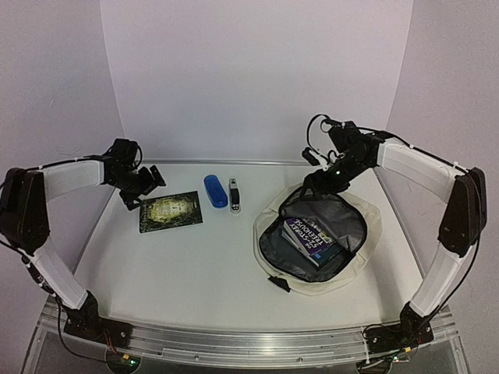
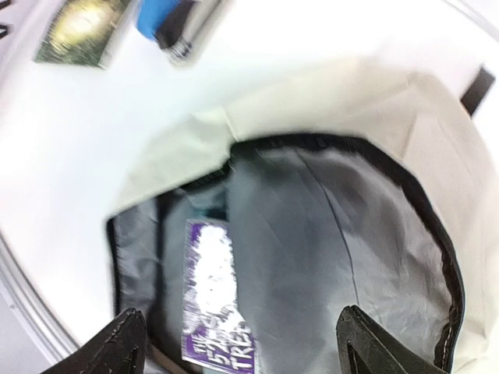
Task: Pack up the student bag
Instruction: Place the book in the student bag, then move the book to the center of the board.
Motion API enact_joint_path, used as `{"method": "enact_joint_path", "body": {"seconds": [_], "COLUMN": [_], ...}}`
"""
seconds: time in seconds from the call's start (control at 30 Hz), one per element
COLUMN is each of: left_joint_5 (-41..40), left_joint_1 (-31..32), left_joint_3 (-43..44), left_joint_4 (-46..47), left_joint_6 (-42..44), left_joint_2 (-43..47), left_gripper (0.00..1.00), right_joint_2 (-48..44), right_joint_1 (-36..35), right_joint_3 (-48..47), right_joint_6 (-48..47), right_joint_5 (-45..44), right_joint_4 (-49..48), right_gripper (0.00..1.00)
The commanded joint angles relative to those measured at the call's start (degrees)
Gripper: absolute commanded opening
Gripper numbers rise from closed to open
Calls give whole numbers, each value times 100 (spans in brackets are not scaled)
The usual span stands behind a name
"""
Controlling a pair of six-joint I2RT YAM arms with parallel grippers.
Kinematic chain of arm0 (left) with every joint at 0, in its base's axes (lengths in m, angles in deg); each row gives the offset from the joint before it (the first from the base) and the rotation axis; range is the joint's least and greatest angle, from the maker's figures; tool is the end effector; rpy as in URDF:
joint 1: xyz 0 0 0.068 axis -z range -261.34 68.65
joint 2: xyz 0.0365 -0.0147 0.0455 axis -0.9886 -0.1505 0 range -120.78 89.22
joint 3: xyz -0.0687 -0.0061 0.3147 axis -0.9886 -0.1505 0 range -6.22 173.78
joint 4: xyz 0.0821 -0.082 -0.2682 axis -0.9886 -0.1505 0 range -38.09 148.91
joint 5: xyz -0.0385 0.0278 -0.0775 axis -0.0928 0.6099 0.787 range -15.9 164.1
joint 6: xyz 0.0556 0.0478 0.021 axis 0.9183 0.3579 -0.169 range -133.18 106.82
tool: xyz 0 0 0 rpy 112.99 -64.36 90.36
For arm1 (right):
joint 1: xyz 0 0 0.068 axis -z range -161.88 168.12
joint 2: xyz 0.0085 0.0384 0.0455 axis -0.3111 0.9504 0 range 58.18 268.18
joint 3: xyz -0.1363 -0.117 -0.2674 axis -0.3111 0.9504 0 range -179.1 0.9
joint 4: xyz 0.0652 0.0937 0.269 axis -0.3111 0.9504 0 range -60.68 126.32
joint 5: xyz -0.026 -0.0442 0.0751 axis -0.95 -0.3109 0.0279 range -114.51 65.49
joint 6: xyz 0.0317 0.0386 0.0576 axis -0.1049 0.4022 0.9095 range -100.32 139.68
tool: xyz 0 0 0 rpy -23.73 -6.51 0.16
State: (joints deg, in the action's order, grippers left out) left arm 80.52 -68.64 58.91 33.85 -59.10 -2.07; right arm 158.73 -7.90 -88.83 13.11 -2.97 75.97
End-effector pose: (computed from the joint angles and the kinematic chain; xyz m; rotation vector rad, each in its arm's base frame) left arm 0.3781 -0.0926 0.2519 -0.6799 2.4550 -0.5634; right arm 0.3793 0.2115 0.3167 -0.8614 2.4360 0.6108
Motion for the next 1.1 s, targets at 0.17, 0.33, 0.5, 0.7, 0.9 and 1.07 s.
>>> {"method": "enact_joint_path", "body": {"seconds": [0.17, 0.33, 0.5, 0.7, 0.9, 1.07], "left_joint_5": [-290, -584, -823, -827, -743, -908], "left_joint_1": [-16, -28, -34, -32, 83, 506], "left_joint_3": [2706, 3863, 4521, 4467, 3594, 2999], "left_joint_4": [-1083, -1550, -1765, -1804, -1468, -1406], "left_joint_6": [1500, 1875, 2086, 2156, 2107, 2180], "left_joint_2": [-2050, -3096, -3785, -4064, -3809, -3451], "left_gripper": [100, 100, 100, 100, 98, 96], "right_joint_2": [-325, -485, -576, -625, -533, -434], "right_joint_1": [5, 4, -12, -123, -239, -394], "right_joint_3": [-42, 124, 244, 258, 126, 49], "right_joint_6": [156, 82, 77, 62, 89, 95], "right_joint_5": [578, 684, 820, 886, 878, 856], "right_joint_4": [36, 38, 36, 38, 38, 34], "right_gripper": [87, 90, 91, 91, 92, 92]}}
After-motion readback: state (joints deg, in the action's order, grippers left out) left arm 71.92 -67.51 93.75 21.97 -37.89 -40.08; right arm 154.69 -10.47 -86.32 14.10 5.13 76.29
